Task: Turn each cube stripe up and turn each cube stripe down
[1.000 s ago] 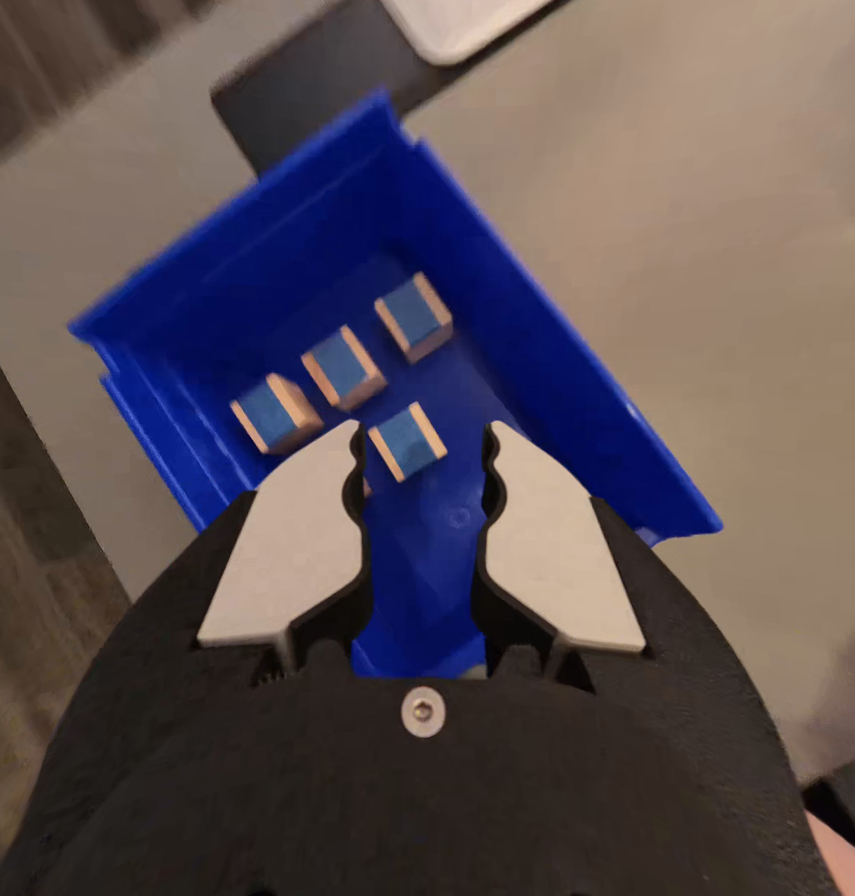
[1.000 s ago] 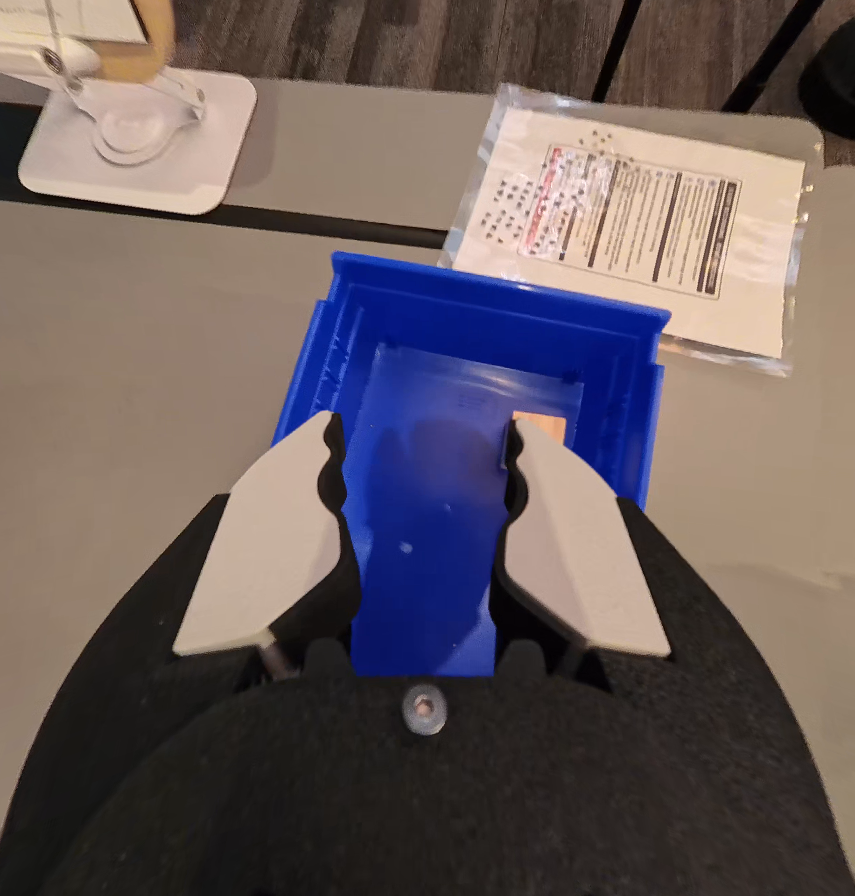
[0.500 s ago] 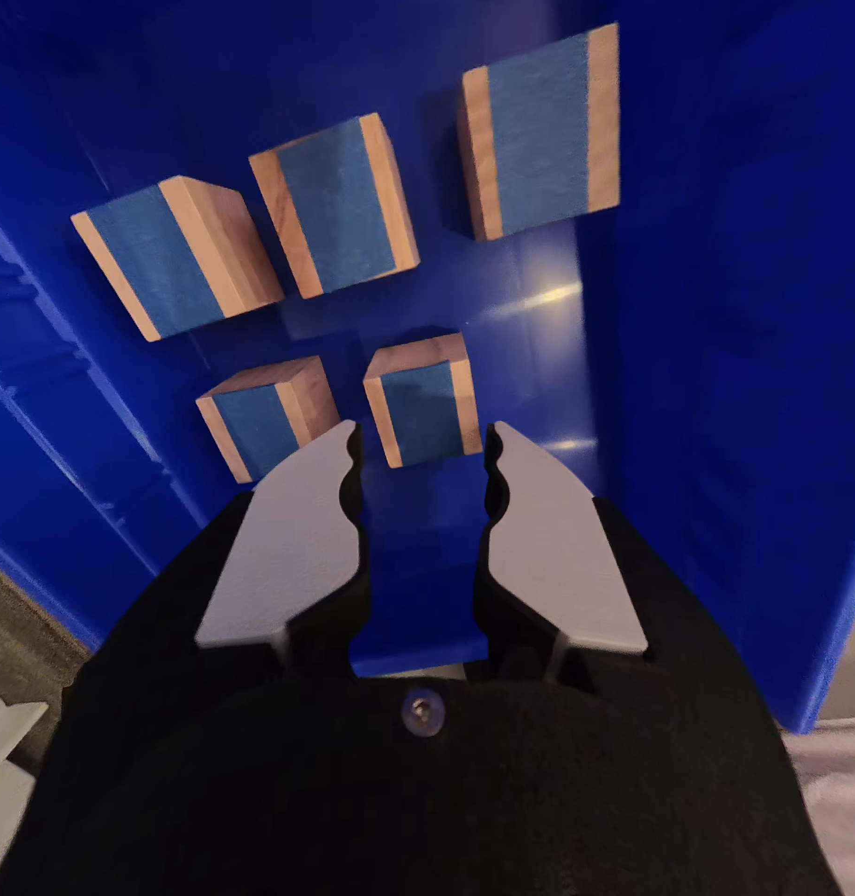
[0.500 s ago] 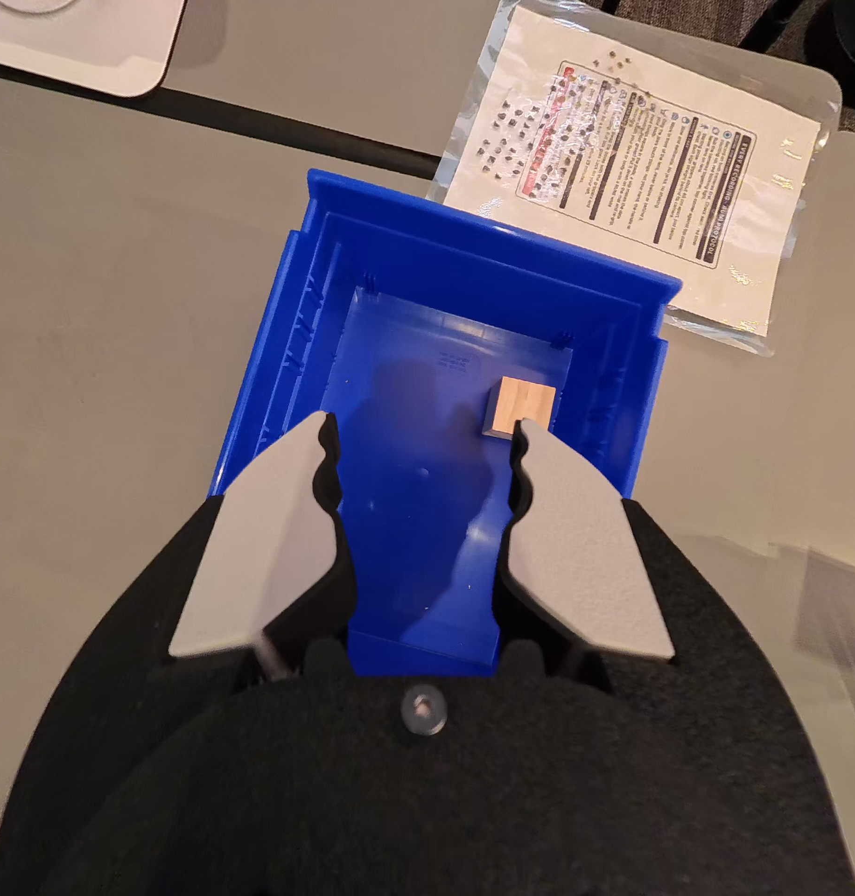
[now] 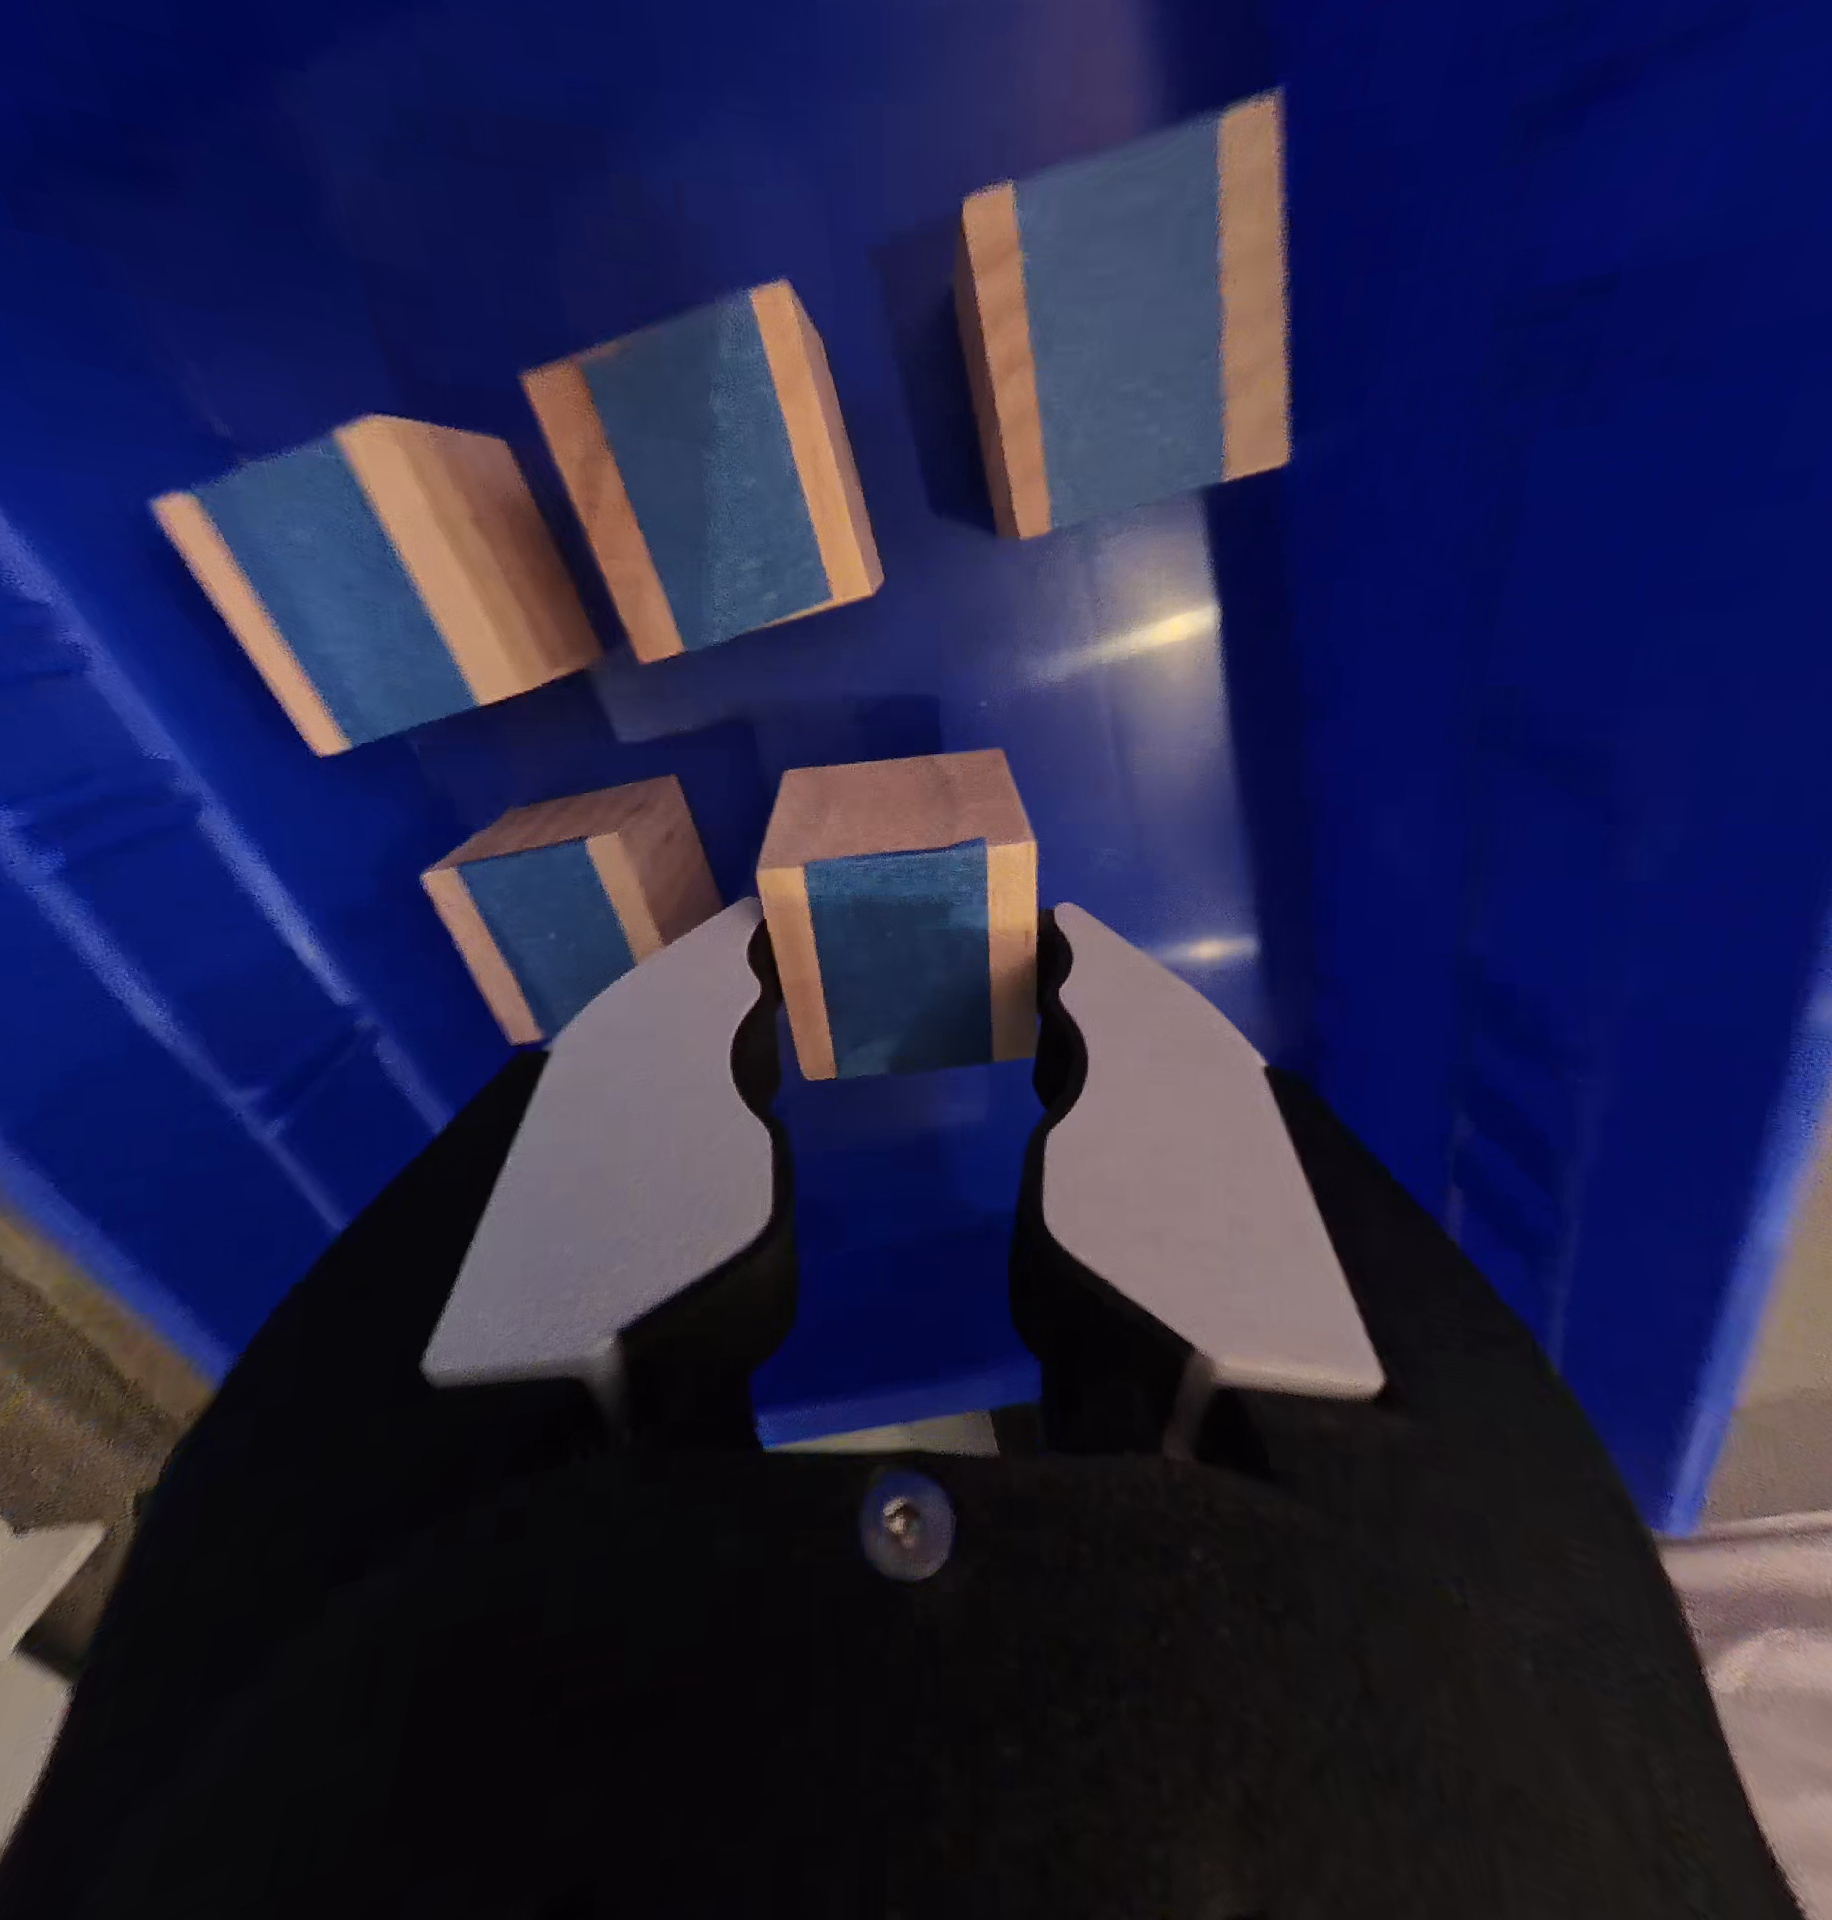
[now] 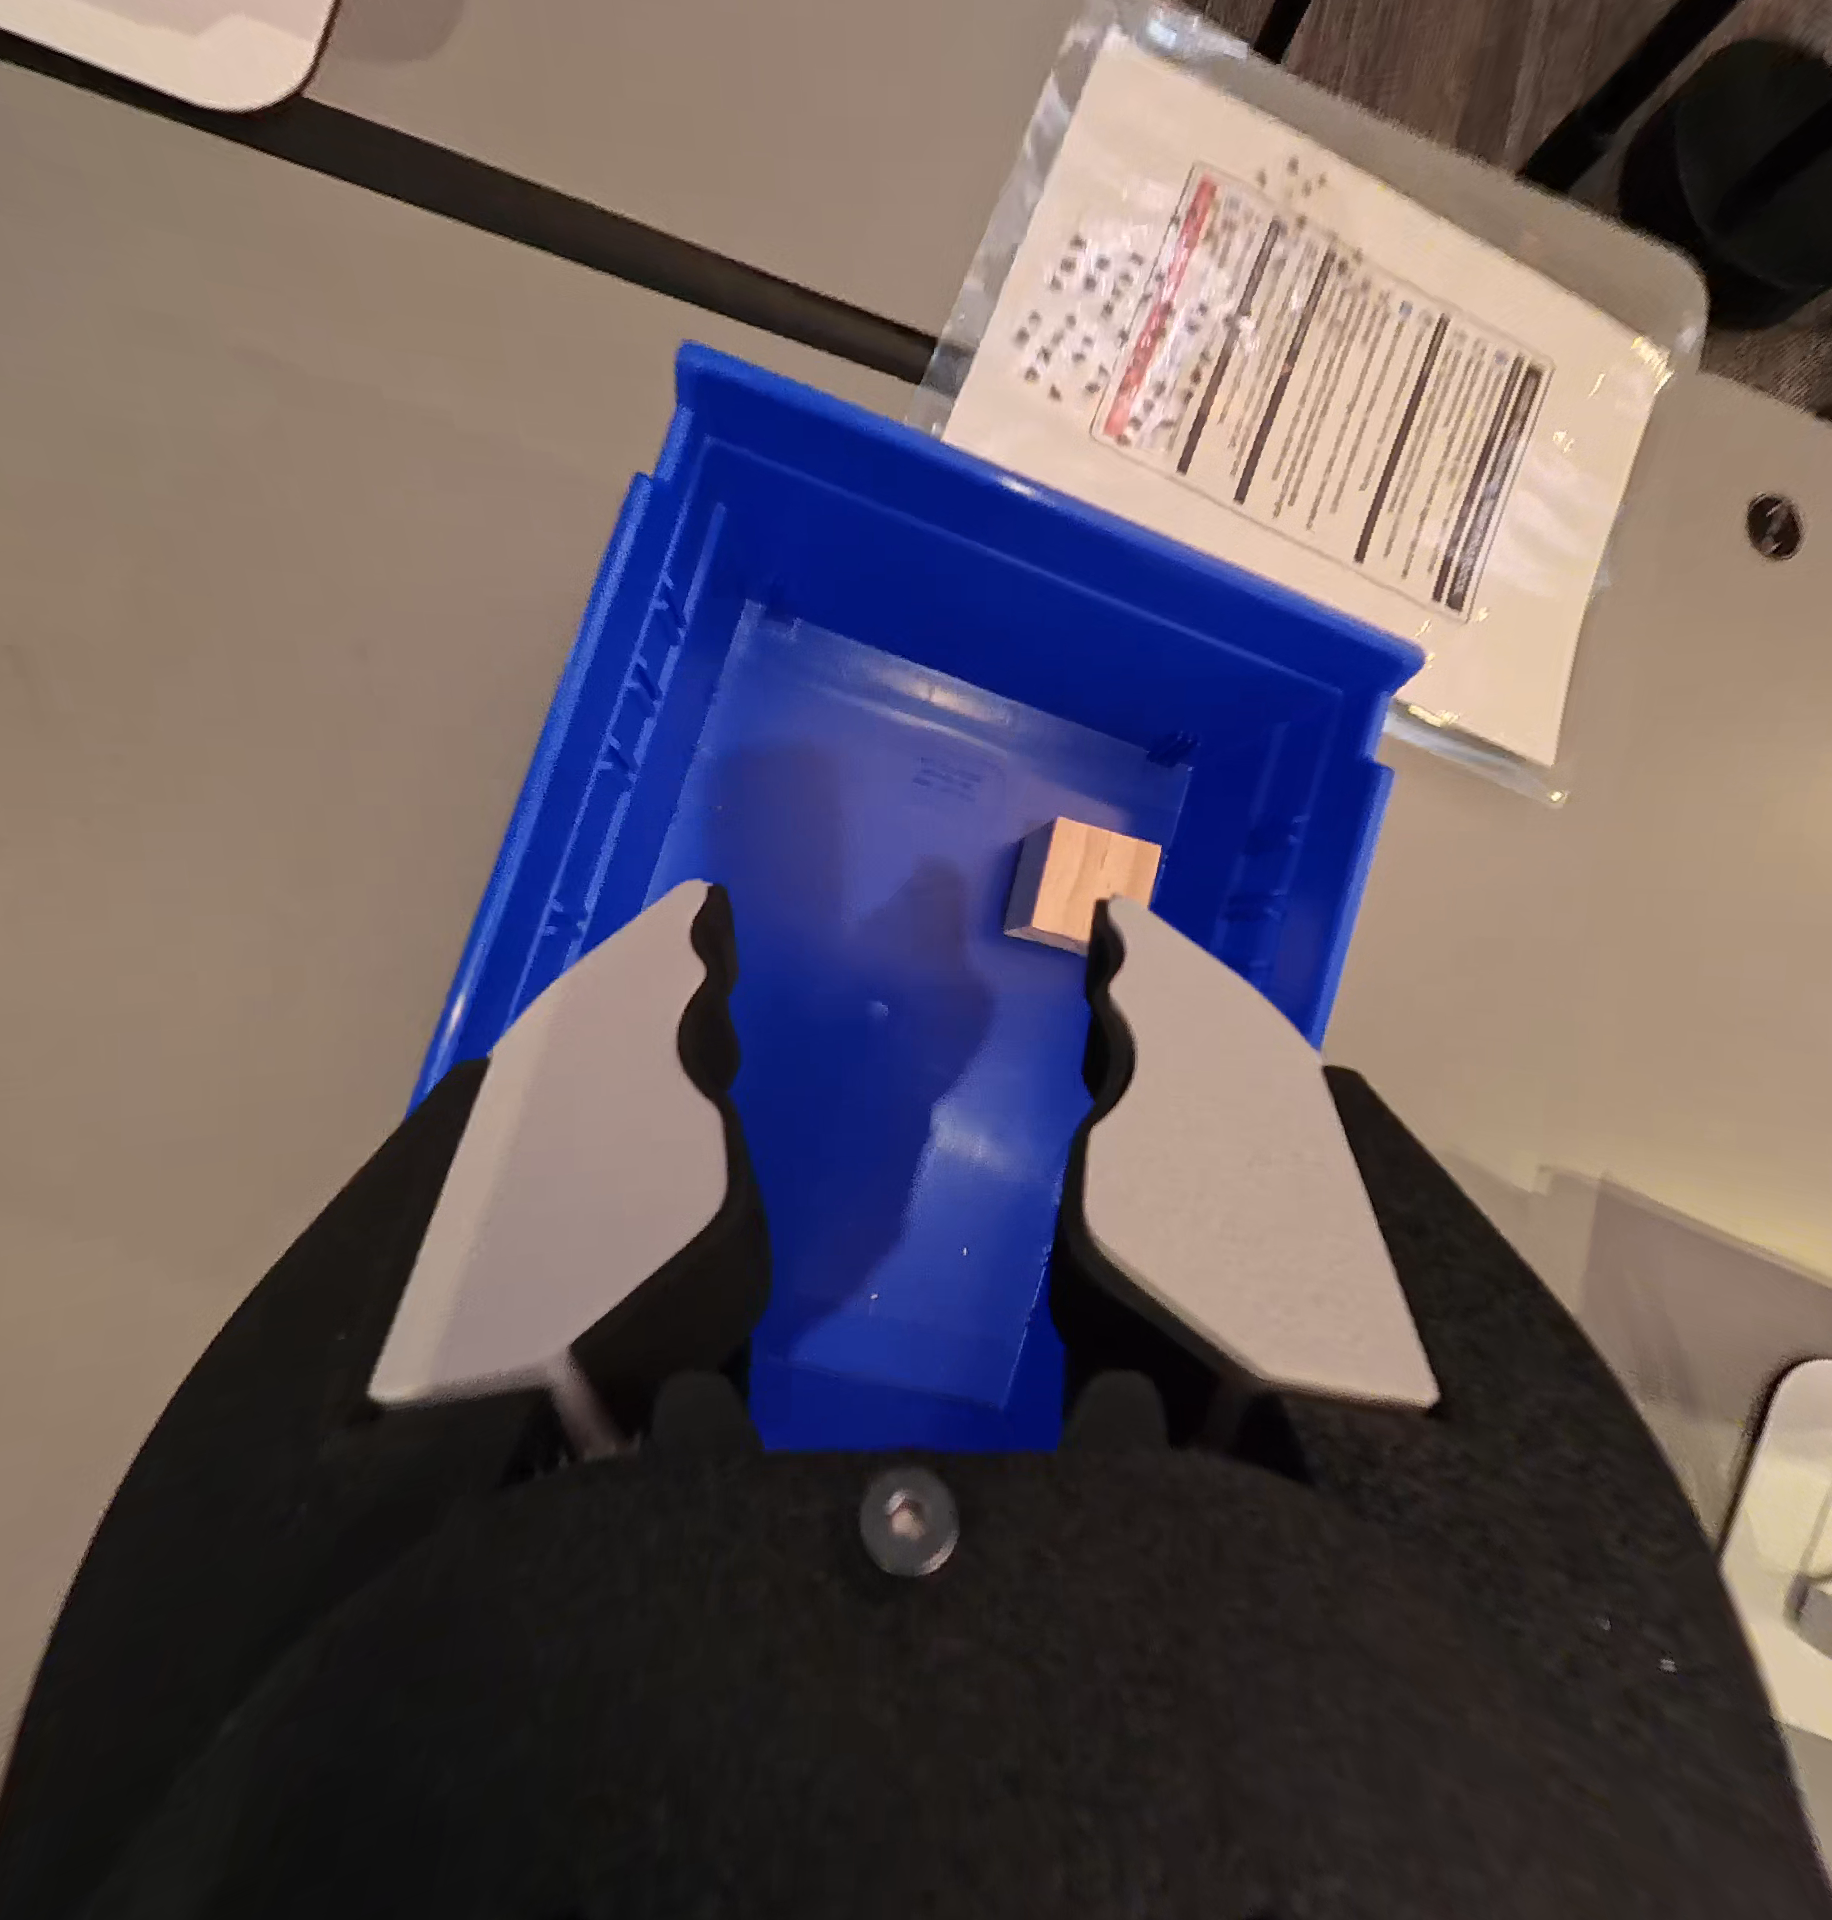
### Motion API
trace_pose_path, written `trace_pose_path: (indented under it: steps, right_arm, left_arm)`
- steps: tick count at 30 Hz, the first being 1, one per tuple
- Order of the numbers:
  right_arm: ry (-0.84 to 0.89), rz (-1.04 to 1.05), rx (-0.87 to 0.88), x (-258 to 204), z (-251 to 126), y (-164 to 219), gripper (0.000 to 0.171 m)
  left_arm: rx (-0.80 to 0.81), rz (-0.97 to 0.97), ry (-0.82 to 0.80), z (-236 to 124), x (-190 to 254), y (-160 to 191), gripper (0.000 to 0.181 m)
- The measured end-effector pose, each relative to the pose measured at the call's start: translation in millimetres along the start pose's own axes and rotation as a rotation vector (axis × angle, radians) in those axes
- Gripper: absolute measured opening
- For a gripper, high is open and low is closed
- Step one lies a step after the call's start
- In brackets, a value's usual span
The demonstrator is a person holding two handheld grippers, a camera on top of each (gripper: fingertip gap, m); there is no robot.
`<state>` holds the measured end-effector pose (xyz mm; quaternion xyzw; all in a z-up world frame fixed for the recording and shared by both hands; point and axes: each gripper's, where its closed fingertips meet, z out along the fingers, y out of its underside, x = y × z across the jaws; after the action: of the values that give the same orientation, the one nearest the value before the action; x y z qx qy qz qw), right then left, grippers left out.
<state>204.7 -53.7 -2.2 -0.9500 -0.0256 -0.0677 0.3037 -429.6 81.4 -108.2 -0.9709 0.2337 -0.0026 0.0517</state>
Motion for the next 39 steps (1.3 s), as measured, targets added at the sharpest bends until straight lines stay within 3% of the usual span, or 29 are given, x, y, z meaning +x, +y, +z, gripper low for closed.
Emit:
trace_pose_path:
  steps: [3, 5, 7, 10, 13, 17, 22, 25, 28, 33, 36, 39]
  right_arm:
    - [0.031, -0.074, 0.105, -13.0, -15.3, -21.6, 0.064]
    - [0.016, -0.182, 0.246, -38.8, -29.3, -48.1, 0.064]
    - [-0.08, -0.321, 0.419, -87.2, -46.3, -75.2, 0.067]
    - [-0.362, -0.522, 0.707, -192.5, -80.3, -98.1, 0.073]
    - [-0.599, -0.699, 0.912, -288.0, -111.9, -86.7, 0.08]
    - [-0.482, -0.86, 1.021, -339.2, -115.6, -73.1, 0.082]
    - [-0.447, -0.886, 1.224, -357.9, -133.3, -65.4, 0.07]
    - [-0.388, -0.874, 1.254, -356.8, -130.5, -68.7, 0.065]
    - [-0.398, -0.927, 1.259, -361.7, -126.8, -62.2, 0.047]
    - [-0.45, -0.958, 1.25, -358.4, -134.9, -58.3, 0.046]
    - [-0.391, -0.964, 1.176, -325.3, -140.5, -70.4, 0.046]
    - [-0.261, -0.786, 0.945, -232.8, -134.3, -92.3, 0.047]
  left_arm:
    - [0.191, 0.05, 0.063, -45.0, 13.2, -8.2, 0.047]
    - [0.383, 0.144, 0.205, -85.4, 44.7, -17.0, 0.047]
    - [0.598, 0.285, 0.399, -131.7, 91.5, -24.5, 0.046]
    - [0.825, 0.461, 0.715, -190.5, 164.7, -23.1, 0.046]
    - [0.834, 0.558, 0.955, -208.5, 224.5, -13.7, 0.046]
    - [0.772, 0.636, 1.136, -207.6, 279.2, -2.8, 0.046]
    - [0.723, 0.639, 1.267, -207.5, 308.6, 4.6, 0.045]
    - [0.697, 0.65, 1.31, -207.5, 317.5, 9.7, 0.045]
    - [0.654, 0.674, 1.362, -208.8, 326.1, 18.7, 0.046]
    - [0.652, 0.704, 1.324, -210.3, 322.4, 20.5, 0.046]
    - [0.754, 0.7, 1.24, -221.8, 304.0, 14.9, 0.047]
    - [0.874, 0.701, 1.07, -230.1, 279.9, 8.6, 0.049]
